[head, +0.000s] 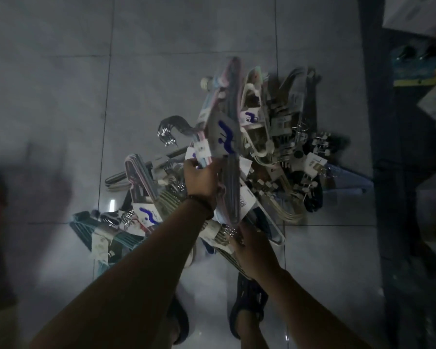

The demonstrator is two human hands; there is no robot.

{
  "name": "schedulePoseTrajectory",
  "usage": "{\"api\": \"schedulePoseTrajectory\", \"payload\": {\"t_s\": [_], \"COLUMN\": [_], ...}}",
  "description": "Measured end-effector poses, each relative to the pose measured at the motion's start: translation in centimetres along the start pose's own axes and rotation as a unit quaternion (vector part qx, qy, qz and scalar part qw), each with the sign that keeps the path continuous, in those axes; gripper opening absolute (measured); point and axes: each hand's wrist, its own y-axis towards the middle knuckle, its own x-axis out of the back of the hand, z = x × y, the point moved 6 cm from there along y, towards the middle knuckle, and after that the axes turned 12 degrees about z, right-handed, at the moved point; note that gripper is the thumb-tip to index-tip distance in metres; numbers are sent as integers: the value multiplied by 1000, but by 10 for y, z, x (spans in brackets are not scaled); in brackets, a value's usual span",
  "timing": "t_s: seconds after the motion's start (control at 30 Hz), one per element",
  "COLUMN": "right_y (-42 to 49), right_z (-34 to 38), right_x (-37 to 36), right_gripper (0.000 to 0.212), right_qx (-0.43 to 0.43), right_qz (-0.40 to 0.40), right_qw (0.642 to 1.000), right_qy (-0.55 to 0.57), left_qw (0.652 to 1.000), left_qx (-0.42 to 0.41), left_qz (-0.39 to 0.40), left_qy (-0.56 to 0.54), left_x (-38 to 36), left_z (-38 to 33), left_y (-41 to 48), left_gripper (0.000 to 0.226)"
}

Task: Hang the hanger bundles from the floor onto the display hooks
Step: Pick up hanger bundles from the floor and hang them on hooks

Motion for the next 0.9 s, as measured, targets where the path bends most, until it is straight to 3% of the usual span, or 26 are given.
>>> {"api": "schedulePoseTrajectory", "payload": {"t_s": [0.17,0.27,0.37,0.43,0.53,0.7,0.8,0.9], "right_y": [-25,-34,-36,-35,-32,-65,-115,-163], "right_z": [-3,-20,-34,-41,-40,16,88,165], "right_x": [-29,-41,-40,-31,0,101,174,237], "right_gripper": [46,52,55,52,39,28,33,61], "right_qx": [35,0,-56,-94,-116,-73,9,74], "right_qz": [34,55,67,57,27,-123,-218,-270], "right_qw": [987,997,995,990,986,980,969,959], "right_qy": [-155,-62,56,93,114,136,119,37], "left_qw": [991,988,993,995,996,973,938,862], "left_qx": [57,70,62,67,66,27,-14,-63], "left_qz": [-51,-52,-45,-49,-21,62,112,165], "left_qy": [-108,-129,-94,-50,51,223,328,476], "left_x": [16,17,22,31,36,23,5,-15], "left_z": [3,-7,-21,-23,-28,-62,-109,-167], "left_y": [20,29,28,21,-5,-68,-121,-172], "left_gripper": [50,65,48,57,49,47,54,63]}}
